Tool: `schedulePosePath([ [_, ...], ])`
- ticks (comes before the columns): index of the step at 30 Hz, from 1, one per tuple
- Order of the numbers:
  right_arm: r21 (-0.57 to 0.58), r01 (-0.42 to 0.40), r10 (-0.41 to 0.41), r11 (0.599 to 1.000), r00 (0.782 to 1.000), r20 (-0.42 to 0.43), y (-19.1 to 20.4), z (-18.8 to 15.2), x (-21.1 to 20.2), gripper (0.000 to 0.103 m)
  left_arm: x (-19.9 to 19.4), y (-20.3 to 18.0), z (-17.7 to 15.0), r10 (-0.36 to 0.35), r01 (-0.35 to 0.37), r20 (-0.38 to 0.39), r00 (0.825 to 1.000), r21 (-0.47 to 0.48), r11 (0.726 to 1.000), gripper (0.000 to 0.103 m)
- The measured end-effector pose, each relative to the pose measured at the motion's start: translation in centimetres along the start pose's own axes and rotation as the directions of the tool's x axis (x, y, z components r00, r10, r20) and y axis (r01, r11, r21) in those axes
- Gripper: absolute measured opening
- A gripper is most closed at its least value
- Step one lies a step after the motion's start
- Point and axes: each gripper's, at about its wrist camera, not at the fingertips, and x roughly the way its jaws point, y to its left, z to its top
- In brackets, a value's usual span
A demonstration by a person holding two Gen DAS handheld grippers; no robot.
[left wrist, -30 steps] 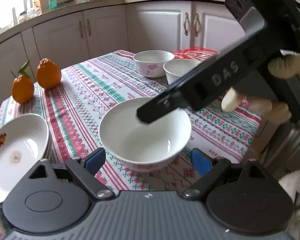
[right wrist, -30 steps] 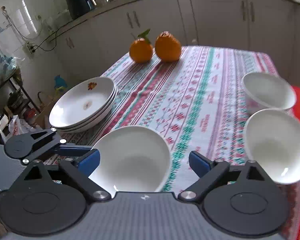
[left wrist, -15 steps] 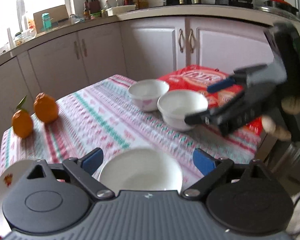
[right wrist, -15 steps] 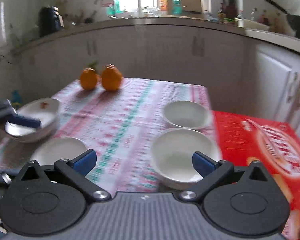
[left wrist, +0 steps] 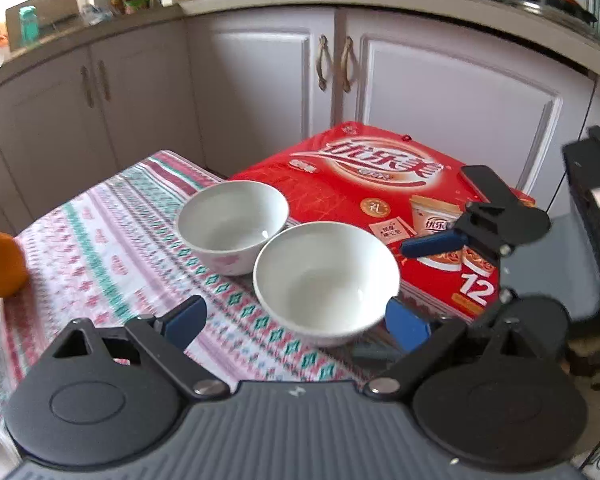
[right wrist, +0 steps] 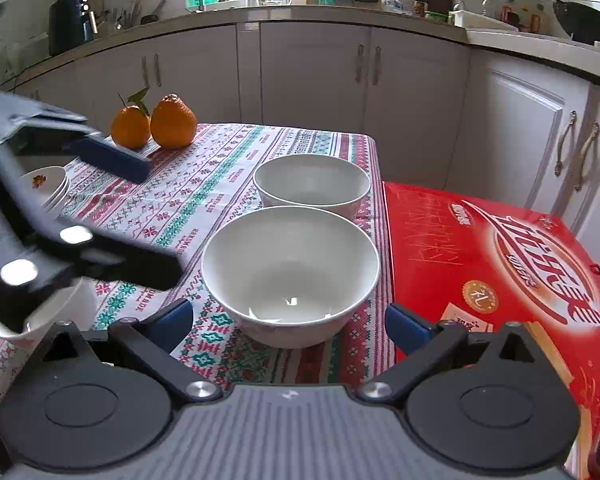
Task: Organize plates and bowls
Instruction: 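Grasp the bowl rim with the left tool while the right tool releases it, then carry the bowl with the left tool and lower it onto the plate stack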
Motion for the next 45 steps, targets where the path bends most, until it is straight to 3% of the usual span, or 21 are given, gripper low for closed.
schedulePosePath([
  [4,-0.03,-0.026,0.025,0.999,1.0,-0.005,-0.3,0.1,0.9,0.103,3.0,0.4,1.1,-0.014,0.014,-0.058,0.998,0.002,1.0,0.092],
  [8,-0.054,-0.043,0.043,0.998,0.999,-0.004,-0.4,0.0,1.4,0.103,5.2,1.0,1.8,-0.041,0.038,-0.107,0.993,-0.027,0.999,0.077],
  [11,-0.061,-0.054,0.054,0.997,0.999,0.005,-0.4,-0.1,1.4,0.102,6.2,1.3,2.0,-0.039,0.035,-0.122,0.992,-0.034,0.999,0.076],
  [16,-0.077,-0.055,0.056,0.996,0.998,0.012,-0.4,-0.4,1.0,0.102,7.4,1.7,2.3,-0.052,0.047,-0.147,0.988,-0.036,0.998,0.06],
  [18,-0.08,-0.057,0.058,0.995,0.998,0.017,-0.5,-0.2,1.0,0.101,7.8,1.8,2.4,-0.062,0.056,-0.158,0.986,-0.042,0.998,0.049],
  [24,-0.088,-0.064,0.065,0.994,0.998,0.015,-0.6,-0.2,1.0,0.095,8.4,2.1,2.6,-0.074,0.067,-0.162,0.984,-0.047,0.997,0.049],
  [45,-0.081,-0.062,0.062,0.995,0.998,-0.004,-0.4,0.1,0.9,0.095,7.9,1.8,2.8,-0.096,0.094,-0.164,0.982,-0.019,0.995,0.049],
])
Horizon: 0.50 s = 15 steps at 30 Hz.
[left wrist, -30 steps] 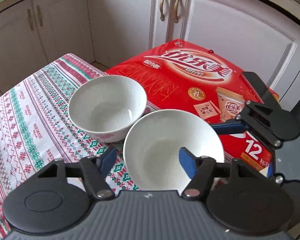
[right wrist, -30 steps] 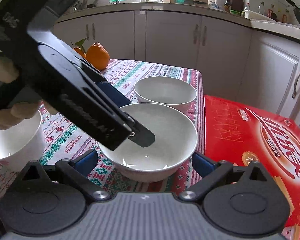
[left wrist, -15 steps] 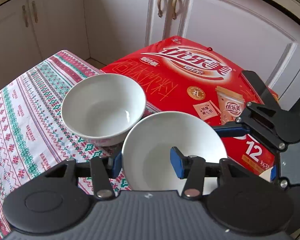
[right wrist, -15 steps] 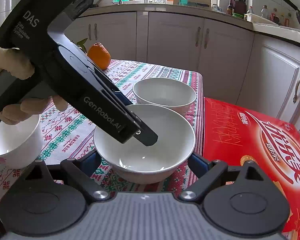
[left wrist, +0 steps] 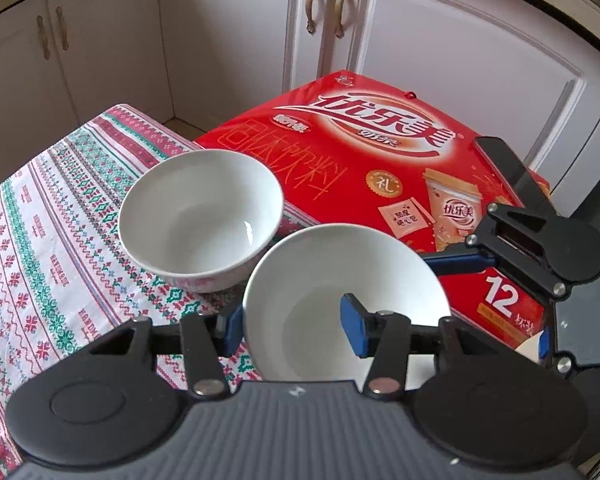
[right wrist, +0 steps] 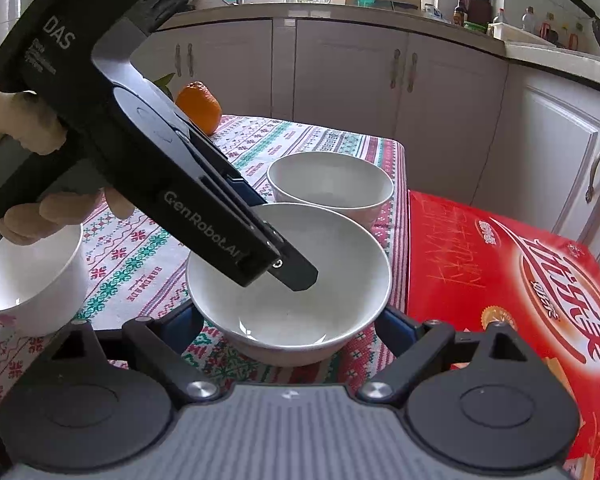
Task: Organize plates and bowls
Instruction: 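Carry the bowl with the left tool and lower it onto the plate stack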
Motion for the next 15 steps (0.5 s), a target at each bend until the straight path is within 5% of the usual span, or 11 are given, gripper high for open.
schedulePosePath([
  [15,-0.023,-0.058,0.058,0.998,0.998,0.007,2.9,2.0,-4.3,0.095,-6.3,-0.9,-2.1,0.011,-0.007,0.061,0.998,-0.053,0.999,0.049],
])
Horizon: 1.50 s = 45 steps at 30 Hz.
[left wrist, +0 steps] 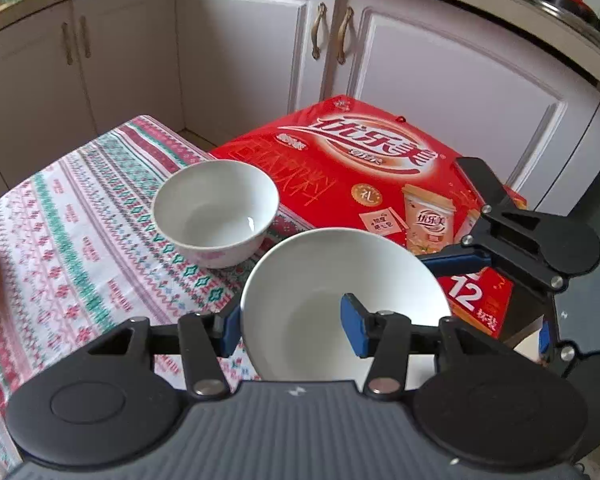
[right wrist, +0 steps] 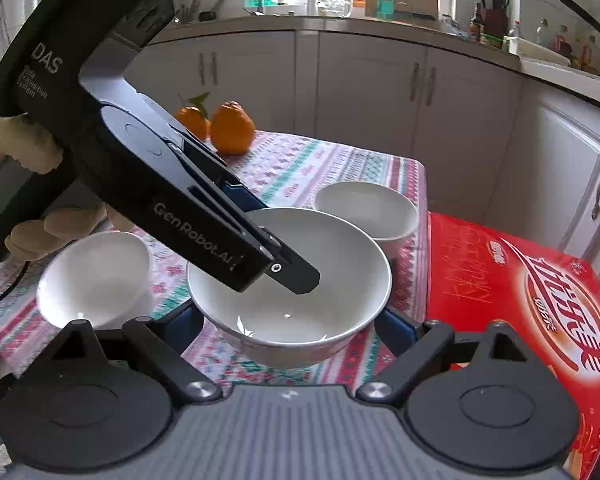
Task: Organize plates and bowls
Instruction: 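Carry the bowl with the left tool and lower it onto the plate stack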
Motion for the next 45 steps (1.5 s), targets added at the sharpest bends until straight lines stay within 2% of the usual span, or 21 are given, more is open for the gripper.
schedulePosePath([
  [12,-0.05,-0.062,0.064,0.997,0.998,0.019,4.4,1.3,-2.3,0.095,-5.8,0.6,-2.8,0.049,-0.046,0.06,0.997,-0.043,0.998,0.049],
  [23,-0.098,-0.161,0.162,0.982,0.987,-0.002,8.5,2.4,-1.4,0.095,-9.8,2.5,-6.5,0.113,-0.102,0.094,0.989,-0.117,0.988,0.049],
  [33,-0.108,-0.214,0.209,0.971,0.977,-0.048,10.8,2.5,0.8,0.095,-10.5,4.5,-9.2,0.136,-0.119,0.083,0.987,-0.184,0.976,0.049],
  [45,-0.1,-0.223,0.213,0.97,0.972,-0.096,11.4,2.4,2.3,0.095,-9.5,5.7,-10.5,0.118,-0.102,0.064,0.991,-0.211,0.972,0.049],
])
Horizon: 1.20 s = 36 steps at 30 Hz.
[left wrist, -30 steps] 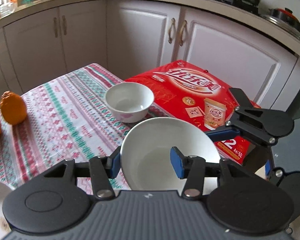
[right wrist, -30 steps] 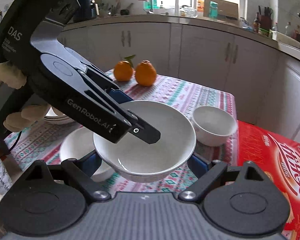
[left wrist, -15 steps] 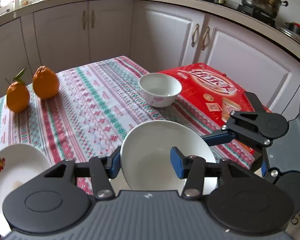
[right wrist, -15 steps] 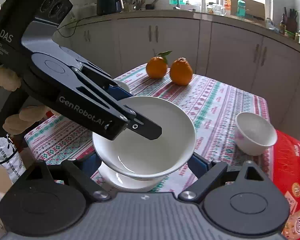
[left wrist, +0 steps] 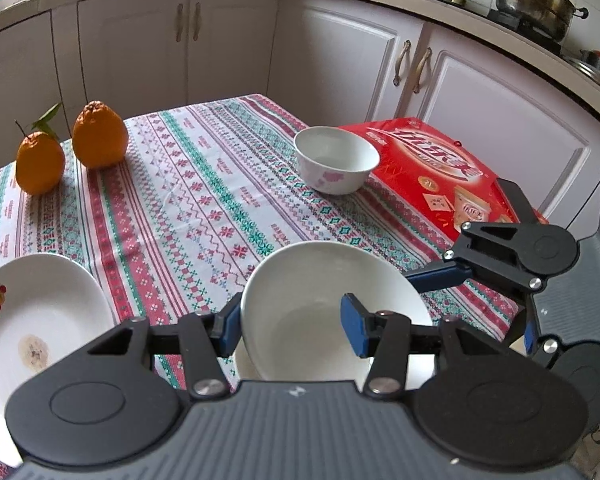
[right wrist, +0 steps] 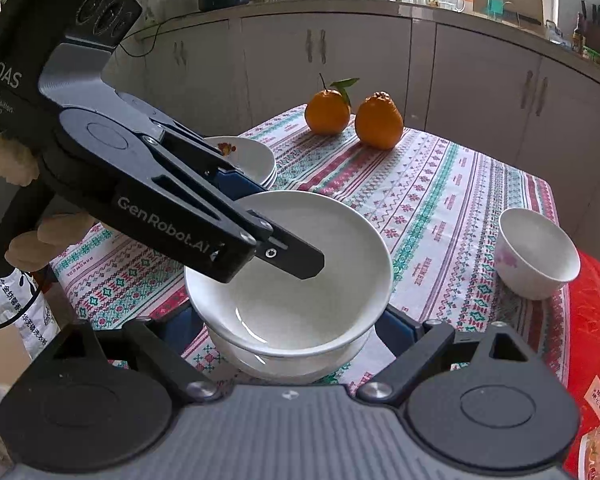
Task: Organize plates and bowls
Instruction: 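Carry the bowl with the left tool and lower it onto the plate stack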
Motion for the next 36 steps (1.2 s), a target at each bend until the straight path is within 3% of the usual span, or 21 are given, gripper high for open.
schedulePosePath([
  [36,0.023,-0.013,0.014,1.0,0.999,-0.048,-0.5,-0.3,1.2,0.095,1.2,0.3,-0.9,0.016,-0.016,-0.011,1.0,0.005,1.0,0.051],
])
